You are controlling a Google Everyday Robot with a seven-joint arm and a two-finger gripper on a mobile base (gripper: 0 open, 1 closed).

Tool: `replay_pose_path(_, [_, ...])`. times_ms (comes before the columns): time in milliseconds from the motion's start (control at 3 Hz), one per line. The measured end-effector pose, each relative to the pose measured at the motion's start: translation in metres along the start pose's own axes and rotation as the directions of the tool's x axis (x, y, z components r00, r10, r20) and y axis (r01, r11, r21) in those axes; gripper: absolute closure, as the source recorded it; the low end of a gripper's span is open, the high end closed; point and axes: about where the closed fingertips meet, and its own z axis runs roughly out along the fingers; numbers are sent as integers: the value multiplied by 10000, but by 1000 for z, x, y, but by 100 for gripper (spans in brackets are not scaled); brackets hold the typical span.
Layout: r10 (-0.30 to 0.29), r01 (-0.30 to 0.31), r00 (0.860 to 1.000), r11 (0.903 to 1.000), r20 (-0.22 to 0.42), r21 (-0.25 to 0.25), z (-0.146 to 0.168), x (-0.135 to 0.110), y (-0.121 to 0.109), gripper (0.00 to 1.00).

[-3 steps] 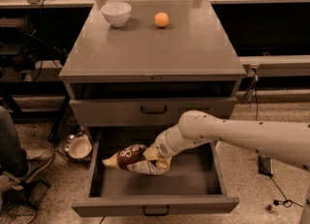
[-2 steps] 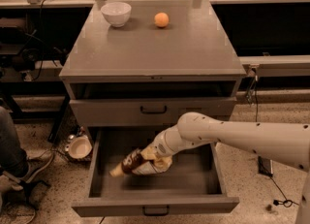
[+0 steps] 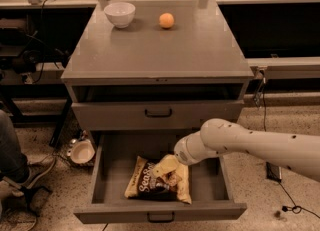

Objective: Place brown chip bag into middle drawer

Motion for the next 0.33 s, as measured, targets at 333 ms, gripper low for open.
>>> replay_pose_path(333, [735, -715, 9962, 9965, -475, 432, -86, 57, -10, 0])
